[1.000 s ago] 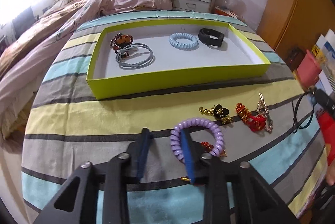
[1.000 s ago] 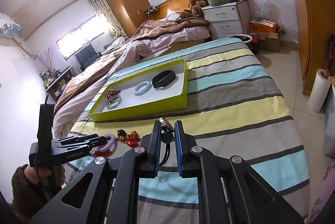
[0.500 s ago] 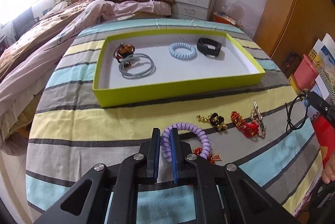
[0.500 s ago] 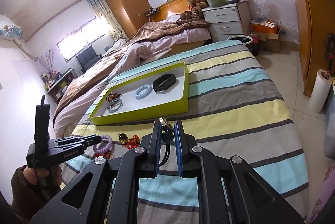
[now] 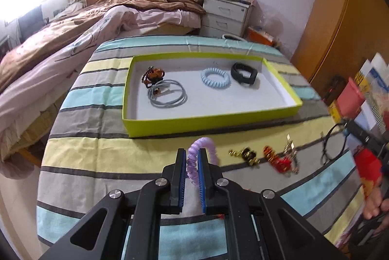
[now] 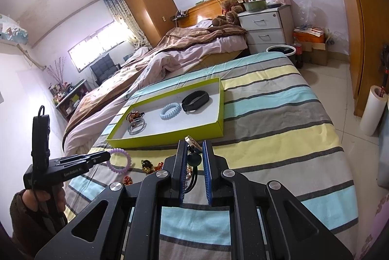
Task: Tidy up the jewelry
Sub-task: 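Carry the purple coil in the left tool into the box while the right tool carries the keychain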
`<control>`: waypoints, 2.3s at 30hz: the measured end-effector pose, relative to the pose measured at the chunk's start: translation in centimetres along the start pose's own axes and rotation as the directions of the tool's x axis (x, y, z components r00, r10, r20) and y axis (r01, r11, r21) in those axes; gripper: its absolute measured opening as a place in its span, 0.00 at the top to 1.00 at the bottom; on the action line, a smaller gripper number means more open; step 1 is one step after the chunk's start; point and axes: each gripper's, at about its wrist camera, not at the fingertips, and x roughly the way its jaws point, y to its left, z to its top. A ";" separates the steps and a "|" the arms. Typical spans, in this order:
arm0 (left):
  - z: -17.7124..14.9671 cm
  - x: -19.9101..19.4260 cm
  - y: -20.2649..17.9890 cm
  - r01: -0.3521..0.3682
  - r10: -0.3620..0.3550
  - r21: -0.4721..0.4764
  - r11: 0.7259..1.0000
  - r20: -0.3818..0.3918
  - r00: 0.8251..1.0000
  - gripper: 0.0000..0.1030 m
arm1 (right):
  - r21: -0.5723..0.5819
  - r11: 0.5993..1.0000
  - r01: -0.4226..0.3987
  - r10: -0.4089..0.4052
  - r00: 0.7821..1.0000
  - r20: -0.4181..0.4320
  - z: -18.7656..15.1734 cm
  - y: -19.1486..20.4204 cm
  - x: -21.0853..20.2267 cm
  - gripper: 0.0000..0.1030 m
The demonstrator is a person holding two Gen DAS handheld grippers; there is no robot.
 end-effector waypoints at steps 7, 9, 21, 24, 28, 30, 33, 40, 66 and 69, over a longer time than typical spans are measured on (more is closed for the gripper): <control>0.4 0.2 -0.3 -0.024 0.024 0.020 1.000 0.008 1.000 0.91 | -0.016 1.000 -0.006 0.006 1.000 0.003 0.5 0.5 0.1 0.87; 0.0 1.3 0.6 -0.035 0.035 -0.006 0.999 -0.035 0.999 0.91 | -0.020 1.000 -0.009 0.009 1.000 0.007 0.6 0.6 0.1 0.87; -1.1 4.3 1.0 -0.109 0.112 0.042 0.993 -0.103 0.988 0.62 | -0.028 1.000 -0.013 0.012 1.000 -0.014 0.8 0.8 1.0 0.87; -1.0 4.5 0.6 -0.114 0.121 0.076 0.991 -0.097 0.988 0.72 | -0.027 1.000 -0.010 0.009 1.000 -0.016 0.8 0.8 1.1 0.87; -0.8 4.4 0.5 -0.100 0.108 0.082 0.992 -0.099 0.989 0.90 | -0.030 1.000 -0.009 0.009 1.000 -0.015 0.9 0.8 1.1 0.87; -0.7 4.2 0.6 -0.079 0.086 0.070 0.994 -0.098 0.992 0.90 | -0.032 0.999 -0.007 0.007 1.000 -0.014 0.9 0.8 1.1 0.87; -0.3 3.6 1.0 -0.051 0.055 0.049 0.997 -0.084 0.995 0.90 | -0.034 0.999 -0.004 0.003 1.000 -0.016 1.1 0.8 1.3 0.87; 1.5 1.8 1.2 -0.035 0.036 0.040 0.999 -0.035 0.999 0.90 | -0.044 0.999 -0.004 0.003 1.000 -0.015 1.9 1.2 1.8 0.87; 11.2 9.4 2.5 -0.003 0.003 -0.001 1.000 -0.052 0.999 0.90 | -0.089 0.994 0.064 -0.077 0.987 -0.143 6.8 1.1 12.8 0.87; 11.4 10.9 2.7 -0.009 0.009 -0.004 1.000 -0.079 0.997 0.90 | -0.095 0.993 0.068 -0.083 0.982 -0.170 6.7 0.9 14.0 0.87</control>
